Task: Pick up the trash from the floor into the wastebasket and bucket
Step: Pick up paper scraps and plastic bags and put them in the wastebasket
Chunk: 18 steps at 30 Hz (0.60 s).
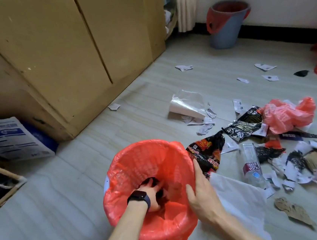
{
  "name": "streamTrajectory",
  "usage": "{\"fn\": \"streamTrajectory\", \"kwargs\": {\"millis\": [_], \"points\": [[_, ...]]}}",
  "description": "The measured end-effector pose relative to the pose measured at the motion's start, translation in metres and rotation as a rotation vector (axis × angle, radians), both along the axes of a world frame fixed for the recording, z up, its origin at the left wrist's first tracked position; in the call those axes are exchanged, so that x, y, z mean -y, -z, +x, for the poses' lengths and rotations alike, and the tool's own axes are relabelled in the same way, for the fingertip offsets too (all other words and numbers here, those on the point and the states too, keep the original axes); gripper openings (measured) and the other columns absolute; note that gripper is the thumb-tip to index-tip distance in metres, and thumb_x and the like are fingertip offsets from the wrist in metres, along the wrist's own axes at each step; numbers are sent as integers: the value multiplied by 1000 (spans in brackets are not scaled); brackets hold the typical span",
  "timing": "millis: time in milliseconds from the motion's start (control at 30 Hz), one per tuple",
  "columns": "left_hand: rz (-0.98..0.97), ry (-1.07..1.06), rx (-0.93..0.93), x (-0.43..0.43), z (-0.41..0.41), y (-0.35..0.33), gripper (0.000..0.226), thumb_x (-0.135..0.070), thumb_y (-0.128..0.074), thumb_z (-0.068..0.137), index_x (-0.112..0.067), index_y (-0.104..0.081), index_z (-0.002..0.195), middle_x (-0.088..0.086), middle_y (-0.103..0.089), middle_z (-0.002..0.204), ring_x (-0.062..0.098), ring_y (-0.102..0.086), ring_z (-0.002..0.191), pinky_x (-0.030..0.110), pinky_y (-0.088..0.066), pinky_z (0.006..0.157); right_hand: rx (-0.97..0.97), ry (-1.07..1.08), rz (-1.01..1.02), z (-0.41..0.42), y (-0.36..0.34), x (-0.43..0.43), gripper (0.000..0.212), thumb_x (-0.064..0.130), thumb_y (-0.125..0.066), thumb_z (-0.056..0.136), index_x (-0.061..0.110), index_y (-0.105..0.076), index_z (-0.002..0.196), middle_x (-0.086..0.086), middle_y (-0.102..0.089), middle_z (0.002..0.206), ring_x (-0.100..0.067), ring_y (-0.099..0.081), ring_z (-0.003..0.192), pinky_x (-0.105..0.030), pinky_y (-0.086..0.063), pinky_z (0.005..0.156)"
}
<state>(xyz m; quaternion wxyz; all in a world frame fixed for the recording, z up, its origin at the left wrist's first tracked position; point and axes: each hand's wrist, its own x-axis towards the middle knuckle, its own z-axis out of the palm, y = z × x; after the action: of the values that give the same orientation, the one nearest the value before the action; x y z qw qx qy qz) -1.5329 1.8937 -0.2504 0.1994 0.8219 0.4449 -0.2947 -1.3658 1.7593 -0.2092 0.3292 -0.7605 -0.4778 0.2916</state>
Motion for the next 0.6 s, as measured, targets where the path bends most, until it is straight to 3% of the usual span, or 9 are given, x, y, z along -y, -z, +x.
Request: {"fn": "streamTrajectory", "kwargs": {"millis": [67, 100, 167, 233, 300, 400, 467, 533, 600], "points": [[-115, -14, -129, -1, 4, 21, 102, -60, -52, 73, -36, 1, 157, 3, 6, 165, 30, 1, 152, 42, -13, 123, -20, -1, 7, 1, 3, 0, 79, 21, -45, 97, 32, 4, 159, -4, -41, 153, -20, -42, 131, -33, -34, 110], [-121, -48, -110, -1, 6, 26, 100, -63, -46, 71, -35, -3, 157, 1, 4, 165, 29, 3, 152, 40, -10, 123, -28, -7, 11, 2, 3, 0, 79, 21, -45, 98, 32, 3, 159, -4, -40, 154, -19, -41, 133, -32, -34, 110], [-100, -103, -1, -3, 9, 24, 90, -67, -37, 70, -29, -33, 151, 2, -24, 160, 29, -18, 149, 33, -20, 120, -29, -29, -7, 3, 2, -1, 79, 20, -45, 97, 31, 4, 159, -4, -38, 155, -19, -41, 134, -30, -33, 110], [-83, -116, 74, -5, 12, 7, 62, -54, -47, 80, -25, -55, 135, 5, -50, 144, 27, -44, 136, 30, -36, 110, -35, -42, -43, 4, 0, -4, 80, 23, -46, 97, 30, 5, 159, -6, -37, 156, -22, -41, 135, -33, -33, 111], [-40, -127, 151, -5, 14, -17, 47, -34, -54, 86, -26, -58, 132, 3, -59, 138, 25, -53, 128, 29, -42, 104, -34, -63, -91, 6, -3, -7, 81, 31, -47, 97, 29, 6, 158, -9, -36, 157, -26, -41, 137, -38, -34, 113], [38, -126, 263, 1, 21, -65, 45, -28, -54, 89, -25, -58, 134, 0, -61, 136, 21, -54, 127, 28, -41, 105, 54, -197, -210, 22, -16, -10, 84, 56, -44, 93, 28, 2, 158, -12, -48, 147, -30, -50, 129, -42, -41, 109], [92, -95, 329, 11, 29, -103, 42, -28, -55, 90, -25, -59, 132, 1, -64, 131, 19, -57, 124, 28, -42, 104, 184, -355, -371, 42, -44, -10, 74, 62, -41, 95, 20, -24, 154, -14, -56, 138, -32, -55, 123, -41, -44, 104], [141, -37, 385, 22, 41, -139, 39, -29, -55, 90, -26, -61, 129, 0, -67, 127, 18, -59, 120, 29, -45, 102, 391, -533, -533, 66, -82, -2, 58, 56, -39, 100, 13, -55, 134, -14, -63, 128, -33, -59, 116, -39, -49, 98], [169, 59, 418, 41, 62, -171, 38, -29, -54, 91, -27, -62, 128, -2, -68, 123, 17, -62, 115, 29, -47, 98, 587, -582, -588, 92, -123, 21, 49, 47, -41, 101, 11, -63, 125, -13, -66, 123, -32, -62, 111, -39, -52, 94]]}}
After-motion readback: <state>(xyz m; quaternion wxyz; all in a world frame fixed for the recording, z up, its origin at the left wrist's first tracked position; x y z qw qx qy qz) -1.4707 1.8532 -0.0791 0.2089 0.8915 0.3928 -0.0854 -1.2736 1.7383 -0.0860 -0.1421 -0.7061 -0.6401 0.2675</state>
